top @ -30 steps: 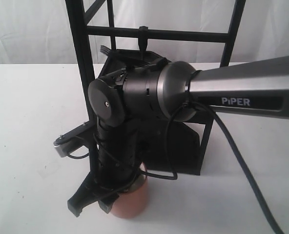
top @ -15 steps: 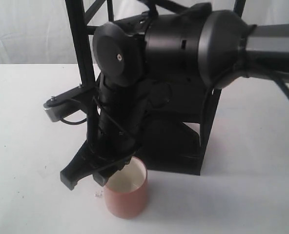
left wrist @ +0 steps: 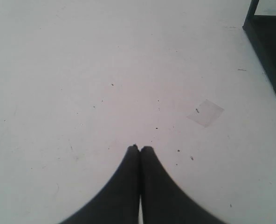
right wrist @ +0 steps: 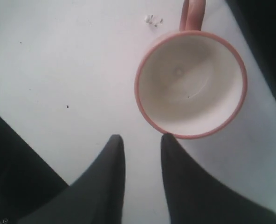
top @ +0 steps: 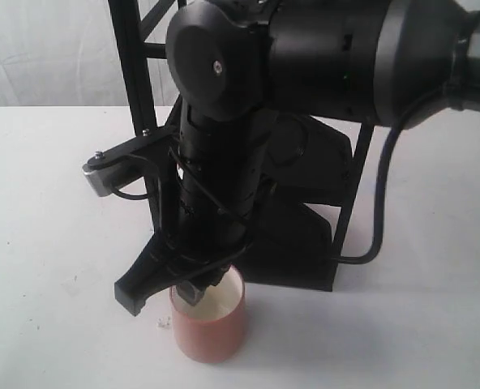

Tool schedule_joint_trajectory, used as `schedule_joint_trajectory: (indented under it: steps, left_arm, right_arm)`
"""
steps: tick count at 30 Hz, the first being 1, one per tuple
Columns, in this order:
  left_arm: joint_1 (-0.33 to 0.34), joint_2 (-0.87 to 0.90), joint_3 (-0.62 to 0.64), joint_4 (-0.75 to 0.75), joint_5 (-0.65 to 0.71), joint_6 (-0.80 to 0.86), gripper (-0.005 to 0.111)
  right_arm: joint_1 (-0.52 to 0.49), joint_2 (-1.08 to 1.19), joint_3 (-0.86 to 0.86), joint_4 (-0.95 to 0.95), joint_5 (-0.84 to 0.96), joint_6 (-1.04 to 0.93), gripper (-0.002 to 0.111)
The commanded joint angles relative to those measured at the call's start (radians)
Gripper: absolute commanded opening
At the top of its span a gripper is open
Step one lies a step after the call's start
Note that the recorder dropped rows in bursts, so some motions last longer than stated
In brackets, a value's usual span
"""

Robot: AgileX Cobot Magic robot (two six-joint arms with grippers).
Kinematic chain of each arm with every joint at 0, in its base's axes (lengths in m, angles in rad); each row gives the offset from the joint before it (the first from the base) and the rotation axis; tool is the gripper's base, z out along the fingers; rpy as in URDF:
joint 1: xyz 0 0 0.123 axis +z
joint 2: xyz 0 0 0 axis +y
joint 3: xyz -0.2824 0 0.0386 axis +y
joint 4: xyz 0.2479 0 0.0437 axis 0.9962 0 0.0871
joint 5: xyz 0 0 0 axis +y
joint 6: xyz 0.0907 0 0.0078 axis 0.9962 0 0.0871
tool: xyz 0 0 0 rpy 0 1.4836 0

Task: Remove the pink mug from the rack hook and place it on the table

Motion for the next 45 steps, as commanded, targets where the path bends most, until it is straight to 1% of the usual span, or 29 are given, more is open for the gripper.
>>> schedule_joint_trajectory:
  steps: [1,3,7,11,15,18,21,23,24,25,26,28,29,31,33,35,36,38,40,41,42,43,44,45]
  left_arm:
    - [-0.005,-0.005,0.003,0.000,0.007,-0.001,0.000]
    - [-0.005,-0.005,0.003,0.000,0.007,-0.001,0.000]
    - [-0.005,-0.005,0.003,0.000,0.007,-0.001,0.000]
    - [-0.005,-0.005,0.003,0.000,0.007,-0.001,0.000]
    - [-0.005,-0.005,0.003,0.000,0.007,-0.001,0.000]
    - [-0.005,-0.005,0.003,0.000,0.007,-0.001,0.000]
    - [-0.005,-0.005,0.003,0.000,0.007,-0.001,0.000]
    - [-0.005,-0.005,0.003,0.000,0.007,-0.001,0.000]
    - [-0.005,-0.005,0.003,0.000,0.007,-0.001,0.000]
    - [-0.005,-0.005,0.003,0.000,0.007,-0.001,0.000]
    - [-0.005,-0.005,0.003,0.000,0.007,-0.001,0.000]
    - [-0.005,-0.005,0.003,0.000,0.007,-0.001,0.000]
    - [-0.005,-0.005,0.003,0.000,0.007,-0.001,0.000]
    - [-0.005,-0.005,0.003,0.000,0.007,-0.001,0.000]
    - [-0.005,-0.005,0.003,0.000,0.007,-0.001,0.000]
    - [-0.005,-0.005,0.003,0.000,0.007,-0.001,0.000]
    - [-0.005,-0.005,0.003,0.000,0.007,-0.001,0.000]
    - [-0.005,-0.005,0.003,0.000,0.007,-0.001,0.000]
    - [-0.005,-0.005,0.003,0.000,0.007,-0.001,0.000]
    - [-0.005,-0.005,0.003,0.000,0.007,-0.001,0.000]
    - [-0.005,-0.005,0.003,0.000,0.007,-0.001,0.000]
    - [-0.005,-0.005,0.003,0.000,0.007,-0.001,0.000]
    - [-0.005,-0.005,0.003,0.000,0.007,-0.001,0.000]
    - [-0.005,-0.005,0.003,0.000,0.007,-0.001,0.000]
  right_arm:
    - [-0.001,-0.051,-0.004,-0.012,0.001,0.007,0.009]
    - [-0.001,-0.068,0.004,-0.038,0.006,-0.018,0.000]
    - [-0.001,-0.134,0.080,-0.172,0.006,-0.046,0.000]
    - [-0.001,-0.251,0.182,-0.344,0.006,-0.039,0.000]
    - [-0.001,-0.367,0.285,-0.456,0.006,-0.015,0.000]
    - [-0.019,-0.447,0.386,-0.609,0.006,-0.110,0.000]
    - [-0.119,-0.486,0.473,-0.879,-0.017,-0.143,0.000]
    - [-0.228,-0.487,0.507,-1.021,-0.070,-0.058,0.000]
    - [-0.279,-0.487,0.516,-1.058,-0.130,-0.005,0.000]
    - [-0.360,-0.487,0.520,-1.083,-0.206,0.073,0.000]
    - [-0.413,-0.483,0.520,-1.081,-0.266,0.120,0.000]
    - [-0.531,-0.464,0.520,-1.072,-0.333,0.241,0.000]
    - [-0.573,-0.452,0.520,-1.064,-0.338,0.297,0.000]
    - [-0.675,-0.414,0.520,-1.006,-0.334,0.371,0.000]
    - [-0.774,-0.369,0.520,-0.886,-0.322,0.369,0.000]
    - [-0.865,-0.325,0.520,-0.713,-0.304,0.341,0.000]
    - [-0.918,-0.297,0.520,-0.580,-0.291,0.287,0.000]
    - [-1.015,-0.237,0.520,-0.276,-0.248,0.088,0.000]
    - [-1.097,-0.173,0.522,0.085,-0.201,-0.114,0.000]
    - [-1.117,-0.152,0.532,0.240,-0.208,-0.190,0.000]
    - [-1.121,-0.148,0.548,0.344,-0.215,-0.263,0.000]
    - [-1.121,-0.154,0.577,0.456,-0.243,-0.383,0.000]
    - [-1.116,-0.171,0.610,0.546,-0.293,-0.495,0.000]
    - [-1.110,-0.192,0.639,0.609,-0.341,-0.563,0.000]
